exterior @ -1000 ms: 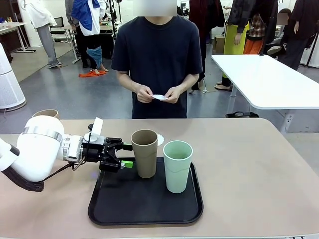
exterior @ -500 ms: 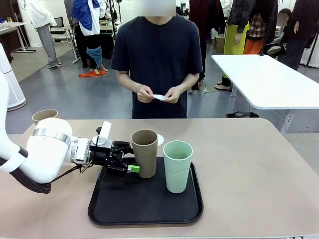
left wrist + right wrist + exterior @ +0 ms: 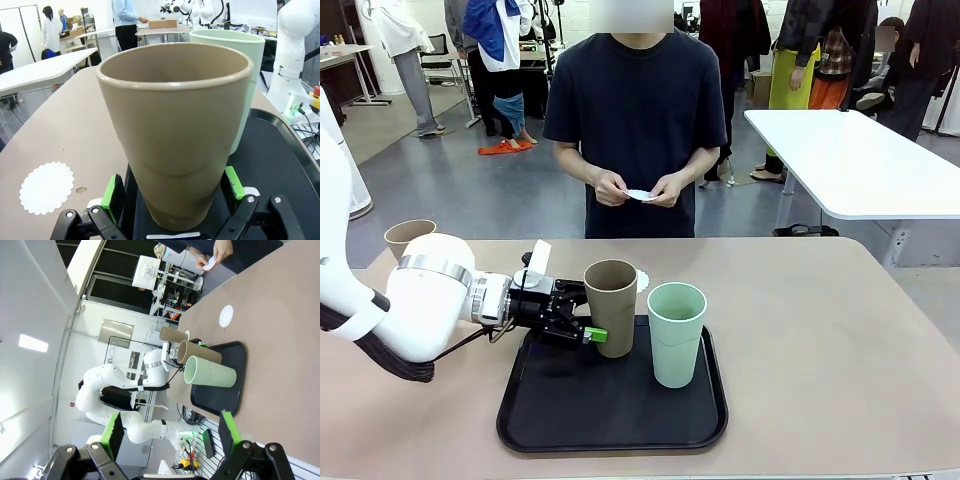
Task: Place coasters on the table and set cups on them.
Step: Take one Reusable plastic cup from the Flat Tray and place it on a coaster set by the human.
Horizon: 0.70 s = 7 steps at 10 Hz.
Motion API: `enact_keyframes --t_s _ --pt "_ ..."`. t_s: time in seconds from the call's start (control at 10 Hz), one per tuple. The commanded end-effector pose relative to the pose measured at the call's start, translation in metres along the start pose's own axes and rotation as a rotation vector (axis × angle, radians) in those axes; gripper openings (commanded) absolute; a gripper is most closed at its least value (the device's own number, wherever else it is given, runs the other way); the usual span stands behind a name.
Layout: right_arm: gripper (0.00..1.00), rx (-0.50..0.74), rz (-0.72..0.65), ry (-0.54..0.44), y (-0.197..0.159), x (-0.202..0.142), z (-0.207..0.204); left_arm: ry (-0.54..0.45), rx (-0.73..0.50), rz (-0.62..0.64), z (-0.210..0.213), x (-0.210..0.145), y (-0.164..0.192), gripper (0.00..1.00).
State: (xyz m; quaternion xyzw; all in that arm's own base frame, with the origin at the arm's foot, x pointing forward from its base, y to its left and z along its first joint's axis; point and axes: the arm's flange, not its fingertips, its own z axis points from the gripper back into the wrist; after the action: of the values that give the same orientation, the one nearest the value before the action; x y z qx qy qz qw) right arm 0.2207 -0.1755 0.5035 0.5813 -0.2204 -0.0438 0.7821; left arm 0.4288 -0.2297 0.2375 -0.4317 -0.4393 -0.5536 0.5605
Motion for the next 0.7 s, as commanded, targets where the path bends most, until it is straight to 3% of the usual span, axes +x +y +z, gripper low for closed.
enact_keyframes --t_s 0.0,0.6 --pt "1.0 0.007 -0.004 -0.014 0.0 0.001 -0.002 -0.005 0.003 -0.059 -0.008 -0.011 0.004 1.0" --pt "1.0 0.007 -0.004 -0.014 0.0 0.001 -0.002 -0.022 -0.044 -0.052 -0.026 -0.008 0.005 1.0"
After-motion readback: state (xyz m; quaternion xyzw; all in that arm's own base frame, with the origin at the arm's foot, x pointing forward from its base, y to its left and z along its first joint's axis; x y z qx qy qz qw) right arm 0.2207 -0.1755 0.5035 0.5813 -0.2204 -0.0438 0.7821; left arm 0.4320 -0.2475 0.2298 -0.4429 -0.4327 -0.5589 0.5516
